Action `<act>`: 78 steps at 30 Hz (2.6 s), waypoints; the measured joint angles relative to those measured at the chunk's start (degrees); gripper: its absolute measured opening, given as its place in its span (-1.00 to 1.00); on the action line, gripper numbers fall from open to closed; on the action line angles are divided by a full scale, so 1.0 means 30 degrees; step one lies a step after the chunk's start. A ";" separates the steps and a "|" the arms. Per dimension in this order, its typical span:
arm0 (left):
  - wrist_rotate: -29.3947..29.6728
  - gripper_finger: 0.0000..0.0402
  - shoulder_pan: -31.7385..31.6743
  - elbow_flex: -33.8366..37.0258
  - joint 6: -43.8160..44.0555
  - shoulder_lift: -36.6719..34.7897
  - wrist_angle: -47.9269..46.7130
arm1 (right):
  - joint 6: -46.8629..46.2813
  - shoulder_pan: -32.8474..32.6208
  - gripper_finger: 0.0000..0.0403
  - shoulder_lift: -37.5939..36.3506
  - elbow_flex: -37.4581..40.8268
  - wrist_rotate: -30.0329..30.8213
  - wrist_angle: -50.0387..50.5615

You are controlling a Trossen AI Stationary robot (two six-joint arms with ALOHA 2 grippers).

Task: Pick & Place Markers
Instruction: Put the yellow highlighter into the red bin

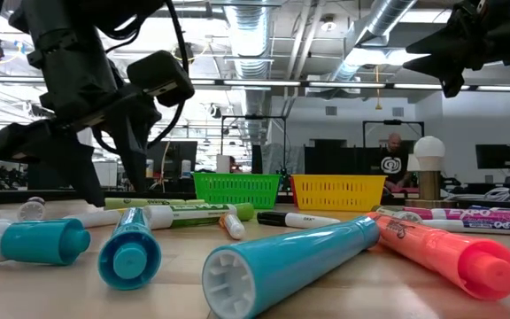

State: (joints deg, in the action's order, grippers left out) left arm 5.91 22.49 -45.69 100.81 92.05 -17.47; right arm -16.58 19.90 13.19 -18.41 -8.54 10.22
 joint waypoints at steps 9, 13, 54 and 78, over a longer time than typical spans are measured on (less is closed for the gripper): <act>-0.0495 -0.07 0.0167 0.0000 0.0341 0.0567 0.0116 | 0.0000 0.0000 -0.33 0.0007 0.0000 0.0029 -0.0007; -0.0670 -0.07 0.0326 0.0000 0.0674 0.0838 0.0225 | 0.0000 0.0000 -0.33 0.0000 -0.0007 0.0027 -0.0007; -0.2404 -0.28 0.0445 0.0042 0.1510 0.1997 0.0485 | -0.0840 0.0000 -0.32 0.0000 -0.0007 -0.0007 -0.0007; -0.1807 -0.75 0.0492 0.0107 0.1032 0.1912 -0.0010 | -0.1007 0.0000 -0.34 0.0000 -0.0007 0.0015 -0.0007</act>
State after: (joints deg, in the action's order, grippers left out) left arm 0.49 23.97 -45.37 103.90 97.79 -17.50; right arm -19.60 19.90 13.19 -18.44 -8.49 10.20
